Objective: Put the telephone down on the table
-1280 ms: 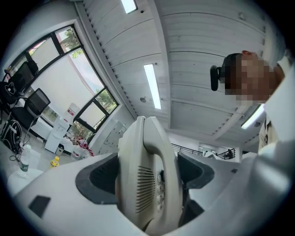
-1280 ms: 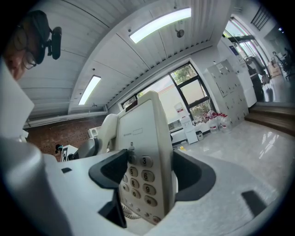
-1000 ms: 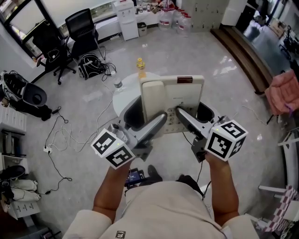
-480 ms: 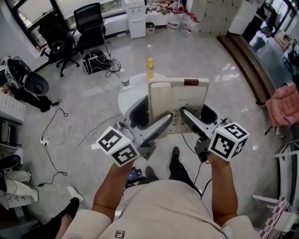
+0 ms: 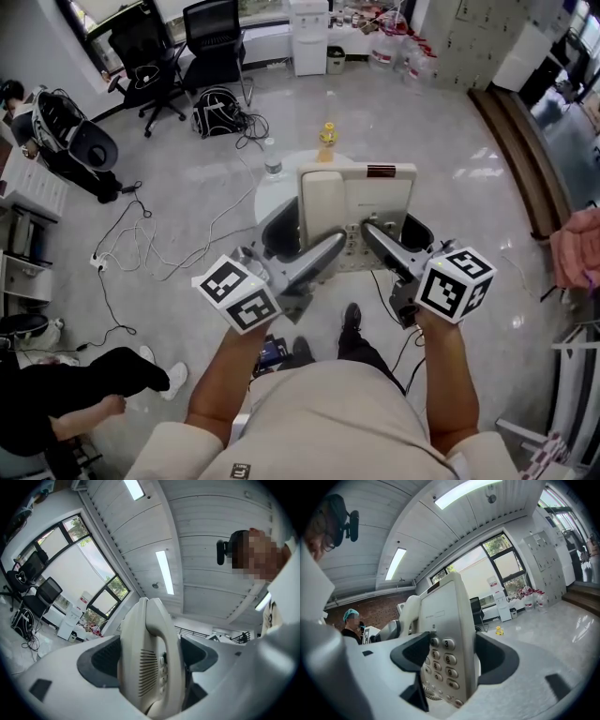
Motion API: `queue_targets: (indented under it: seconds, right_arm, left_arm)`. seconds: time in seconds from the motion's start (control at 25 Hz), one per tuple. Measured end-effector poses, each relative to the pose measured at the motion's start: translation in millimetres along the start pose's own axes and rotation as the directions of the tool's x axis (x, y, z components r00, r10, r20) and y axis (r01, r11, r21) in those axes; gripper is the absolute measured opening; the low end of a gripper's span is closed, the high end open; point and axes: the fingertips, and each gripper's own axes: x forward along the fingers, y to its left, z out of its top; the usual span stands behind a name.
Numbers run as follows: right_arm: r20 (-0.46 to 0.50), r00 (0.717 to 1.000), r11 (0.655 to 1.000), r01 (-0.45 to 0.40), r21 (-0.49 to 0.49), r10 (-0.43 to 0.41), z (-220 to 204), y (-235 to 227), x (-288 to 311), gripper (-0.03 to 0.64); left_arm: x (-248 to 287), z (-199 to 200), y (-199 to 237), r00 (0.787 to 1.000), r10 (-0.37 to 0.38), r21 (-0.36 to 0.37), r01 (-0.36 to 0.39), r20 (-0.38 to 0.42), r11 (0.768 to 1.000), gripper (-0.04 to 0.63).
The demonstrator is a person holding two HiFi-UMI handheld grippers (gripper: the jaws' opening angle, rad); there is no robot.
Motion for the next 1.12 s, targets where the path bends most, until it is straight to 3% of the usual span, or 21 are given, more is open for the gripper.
queue_targets:
  seconds: [1.12]
  right_arm:
    - [-0.110, 0.994, 0.986, 0.044, 0.158, -0.027, -72.0, -130.1, 53.6, 0.287]
  left_arm:
    - [64.8, -110.4, 98.0, 0.987, 0.078, -0.132, -0.097, -0.139, 0.986, 0.383]
